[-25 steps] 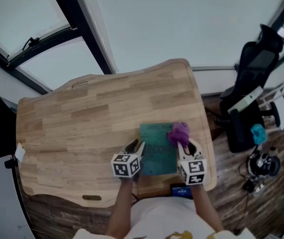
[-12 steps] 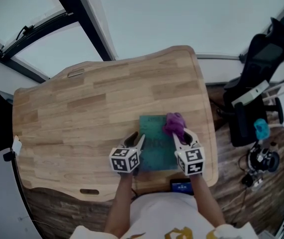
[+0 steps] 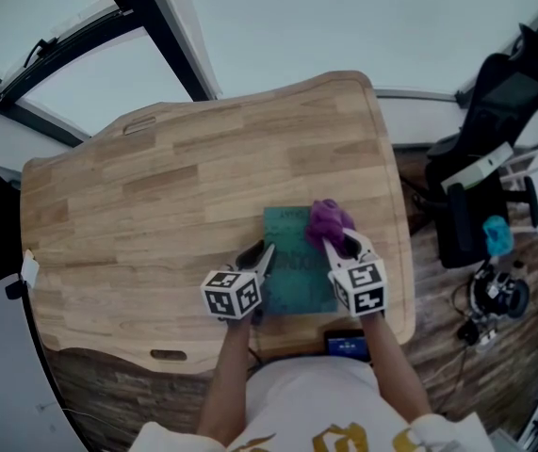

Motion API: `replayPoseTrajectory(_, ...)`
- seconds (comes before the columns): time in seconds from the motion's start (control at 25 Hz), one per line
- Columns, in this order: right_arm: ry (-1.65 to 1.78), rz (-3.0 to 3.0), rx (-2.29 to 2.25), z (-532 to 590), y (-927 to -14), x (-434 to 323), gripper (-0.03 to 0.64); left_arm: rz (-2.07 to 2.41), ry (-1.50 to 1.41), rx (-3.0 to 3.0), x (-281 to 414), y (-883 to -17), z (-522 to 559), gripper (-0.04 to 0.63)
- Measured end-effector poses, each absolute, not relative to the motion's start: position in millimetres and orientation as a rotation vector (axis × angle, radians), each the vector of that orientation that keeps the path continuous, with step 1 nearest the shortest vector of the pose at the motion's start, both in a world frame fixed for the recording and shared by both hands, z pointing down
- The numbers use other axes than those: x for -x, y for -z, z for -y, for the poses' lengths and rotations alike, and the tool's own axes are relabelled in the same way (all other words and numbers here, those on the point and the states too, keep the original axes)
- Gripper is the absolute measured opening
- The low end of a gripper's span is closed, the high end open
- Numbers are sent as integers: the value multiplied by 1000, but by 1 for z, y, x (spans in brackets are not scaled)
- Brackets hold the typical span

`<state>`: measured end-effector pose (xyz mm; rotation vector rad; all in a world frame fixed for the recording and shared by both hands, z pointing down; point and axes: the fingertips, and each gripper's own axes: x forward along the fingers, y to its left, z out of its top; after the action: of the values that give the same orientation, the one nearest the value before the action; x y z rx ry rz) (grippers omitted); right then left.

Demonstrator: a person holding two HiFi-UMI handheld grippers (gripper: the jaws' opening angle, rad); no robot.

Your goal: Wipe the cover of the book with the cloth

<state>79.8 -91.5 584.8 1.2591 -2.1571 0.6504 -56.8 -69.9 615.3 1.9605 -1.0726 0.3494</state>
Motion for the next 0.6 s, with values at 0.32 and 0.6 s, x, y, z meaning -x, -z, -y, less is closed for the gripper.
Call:
replayPoseTrajectory(0.32, -669, 2143, -1228, 98, -591, -75, 64, 1044, -319, -1956, 56, -615, 69, 89)
replayPoseTrajectory(0.6, -652, 2133, -1198, 105, -592, -67, 64, 1026, -312, -1948, 56, -616, 70, 89)
